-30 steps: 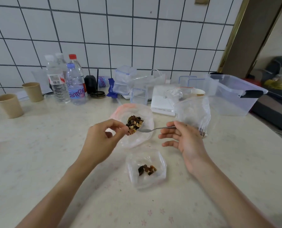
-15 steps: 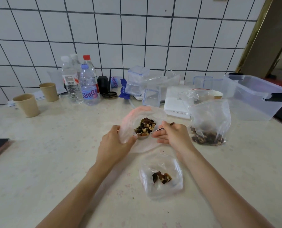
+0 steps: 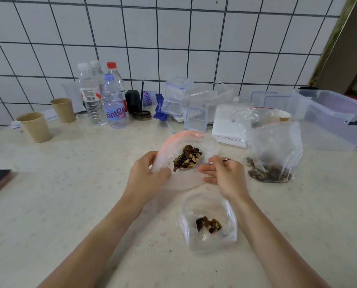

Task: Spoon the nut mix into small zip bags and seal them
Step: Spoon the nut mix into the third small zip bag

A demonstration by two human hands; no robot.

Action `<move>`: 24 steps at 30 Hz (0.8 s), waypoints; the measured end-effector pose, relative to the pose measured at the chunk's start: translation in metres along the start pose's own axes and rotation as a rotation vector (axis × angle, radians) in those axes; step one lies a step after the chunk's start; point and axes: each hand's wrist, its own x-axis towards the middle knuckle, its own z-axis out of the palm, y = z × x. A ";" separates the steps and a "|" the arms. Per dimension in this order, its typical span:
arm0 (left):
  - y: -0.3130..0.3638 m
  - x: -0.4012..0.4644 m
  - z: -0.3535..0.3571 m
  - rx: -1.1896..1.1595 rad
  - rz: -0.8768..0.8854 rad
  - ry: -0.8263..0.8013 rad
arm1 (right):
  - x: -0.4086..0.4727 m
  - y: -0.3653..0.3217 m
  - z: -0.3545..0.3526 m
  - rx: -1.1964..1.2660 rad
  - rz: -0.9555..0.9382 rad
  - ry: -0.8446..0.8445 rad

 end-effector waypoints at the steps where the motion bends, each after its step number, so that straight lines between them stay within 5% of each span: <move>1: 0.001 0.000 -0.001 -0.007 0.002 0.003 | 0.000 0.001 0.000 -0.019 -0.009 -0.011; 24: 0.007 0.000 -0.011 -0.009 0.020 0.135 | -0.007 -0.010 -0.012 0.085 0.023 -0.083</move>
